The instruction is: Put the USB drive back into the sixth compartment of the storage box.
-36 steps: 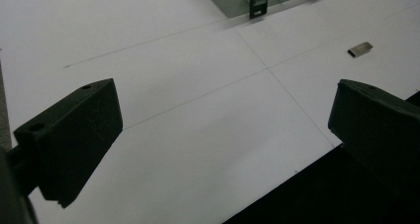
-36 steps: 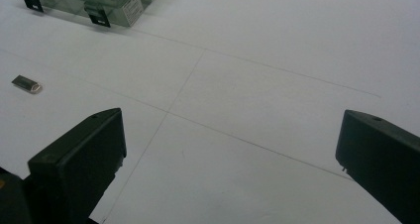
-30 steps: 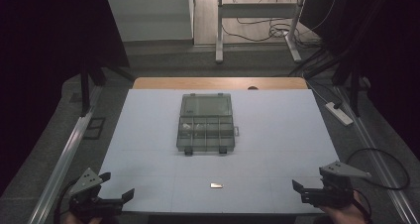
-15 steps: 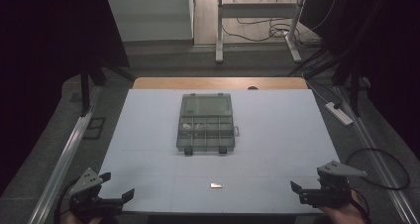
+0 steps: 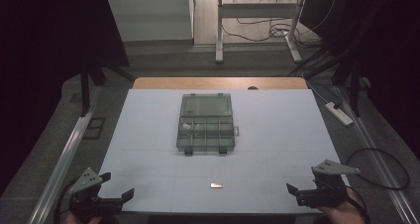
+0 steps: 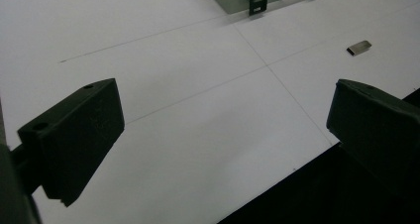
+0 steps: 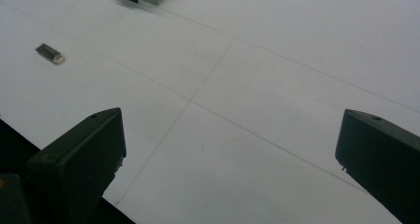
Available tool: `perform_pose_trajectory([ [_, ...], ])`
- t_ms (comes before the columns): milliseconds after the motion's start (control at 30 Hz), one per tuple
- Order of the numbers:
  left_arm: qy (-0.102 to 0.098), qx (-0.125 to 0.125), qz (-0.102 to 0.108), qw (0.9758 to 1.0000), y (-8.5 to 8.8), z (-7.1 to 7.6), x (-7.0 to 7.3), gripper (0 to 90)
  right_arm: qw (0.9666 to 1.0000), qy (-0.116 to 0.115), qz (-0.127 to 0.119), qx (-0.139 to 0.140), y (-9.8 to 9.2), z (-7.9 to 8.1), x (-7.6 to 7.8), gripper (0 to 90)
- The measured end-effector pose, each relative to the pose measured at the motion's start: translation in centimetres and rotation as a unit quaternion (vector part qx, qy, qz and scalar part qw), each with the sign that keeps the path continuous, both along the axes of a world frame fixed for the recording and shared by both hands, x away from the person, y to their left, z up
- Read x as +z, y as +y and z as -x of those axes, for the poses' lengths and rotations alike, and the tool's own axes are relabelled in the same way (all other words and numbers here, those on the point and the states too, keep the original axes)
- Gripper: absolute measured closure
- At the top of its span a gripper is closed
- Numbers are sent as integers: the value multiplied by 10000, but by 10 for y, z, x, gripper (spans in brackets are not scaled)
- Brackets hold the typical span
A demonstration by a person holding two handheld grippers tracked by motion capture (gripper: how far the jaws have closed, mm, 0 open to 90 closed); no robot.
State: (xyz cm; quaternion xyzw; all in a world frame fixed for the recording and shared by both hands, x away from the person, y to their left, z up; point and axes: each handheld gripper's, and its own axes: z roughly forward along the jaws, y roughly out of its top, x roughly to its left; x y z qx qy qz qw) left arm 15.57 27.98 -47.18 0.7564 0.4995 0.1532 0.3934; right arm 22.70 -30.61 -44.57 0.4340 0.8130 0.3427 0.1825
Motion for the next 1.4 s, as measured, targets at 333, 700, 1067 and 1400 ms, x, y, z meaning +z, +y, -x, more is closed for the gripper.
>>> perform_pose_trajectory([
  [333,13,-15,18,10000,1,0,0,13,9998,33,-111,182,6,-6,2,0],
  [700,39,-21,35,10000,1,-1,0,14,9983,157,-334,459,16,-18,4,0],
  [1067,36,-43,21,10000,1,-1,0,13,9967,147,-252,755,31,-25,2,0],
  [1400,42,-48,17,10000,1,-1,0,13,9940,270,-356,1001,46,-33,2,0],
])
